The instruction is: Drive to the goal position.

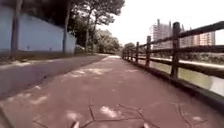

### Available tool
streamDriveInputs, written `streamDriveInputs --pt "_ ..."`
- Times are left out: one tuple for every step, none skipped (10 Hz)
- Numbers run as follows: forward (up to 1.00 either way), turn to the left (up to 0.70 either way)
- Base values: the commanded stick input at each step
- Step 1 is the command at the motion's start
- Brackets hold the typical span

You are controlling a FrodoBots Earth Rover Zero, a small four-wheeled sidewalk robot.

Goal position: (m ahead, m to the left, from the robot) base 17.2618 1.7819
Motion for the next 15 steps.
streamDriveInputs --pt "0.70 0.00" --pt "0.70 0.00" --pt "0.70 0.00" --pt "0.70 0.00" --pt "0.70 0.00" --pt "0.70 0.00" --pt "0.70 0.00" --pt "0.70 0.00" --pt "0.70 0.00" --pt "0.70 0.01" --pt "0.70 0.17" --pt "0.70 0.35" --pt "0.70 0.15" --pt "0.70 0.00" --pt "0.70 0.00"
